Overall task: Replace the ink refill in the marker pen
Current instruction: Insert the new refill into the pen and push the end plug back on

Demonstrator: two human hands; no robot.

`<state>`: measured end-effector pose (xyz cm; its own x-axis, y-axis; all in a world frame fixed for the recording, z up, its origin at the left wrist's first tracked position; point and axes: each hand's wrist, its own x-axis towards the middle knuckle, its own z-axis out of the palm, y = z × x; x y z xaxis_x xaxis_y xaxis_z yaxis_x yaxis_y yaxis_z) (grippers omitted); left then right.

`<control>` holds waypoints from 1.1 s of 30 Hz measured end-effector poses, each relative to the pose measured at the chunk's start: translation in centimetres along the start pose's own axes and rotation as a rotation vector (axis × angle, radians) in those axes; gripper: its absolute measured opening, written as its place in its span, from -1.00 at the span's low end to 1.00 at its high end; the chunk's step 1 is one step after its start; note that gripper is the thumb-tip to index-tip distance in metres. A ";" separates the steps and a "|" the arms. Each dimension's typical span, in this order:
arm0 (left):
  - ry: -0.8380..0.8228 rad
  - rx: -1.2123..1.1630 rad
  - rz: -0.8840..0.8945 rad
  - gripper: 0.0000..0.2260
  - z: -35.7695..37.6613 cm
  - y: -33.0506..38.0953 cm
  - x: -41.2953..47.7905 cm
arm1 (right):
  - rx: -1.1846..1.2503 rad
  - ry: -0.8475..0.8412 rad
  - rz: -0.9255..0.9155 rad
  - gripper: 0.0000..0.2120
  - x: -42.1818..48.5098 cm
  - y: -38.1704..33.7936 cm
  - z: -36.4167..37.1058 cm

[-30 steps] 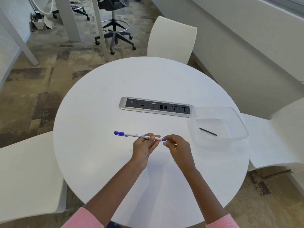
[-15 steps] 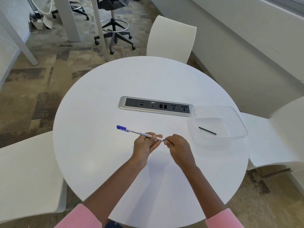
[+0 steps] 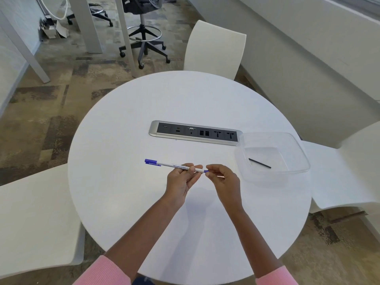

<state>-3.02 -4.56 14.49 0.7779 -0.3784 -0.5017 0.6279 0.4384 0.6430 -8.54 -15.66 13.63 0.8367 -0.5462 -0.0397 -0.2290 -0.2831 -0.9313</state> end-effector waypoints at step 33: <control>0.017 0.070 0.089 -0.89 -0.1 -0.5 -0.4 | 0.188 -0.095 0.171 -0.84 0.1 -0.4 -0.5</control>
<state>-3.62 -4.55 14.33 0.8311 -0.3262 -0.4504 0.5537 0.4111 0.7242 -8.56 -16.00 14.20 0.8388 -0.4947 -0.2273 -0.2817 -0.0372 -0.9588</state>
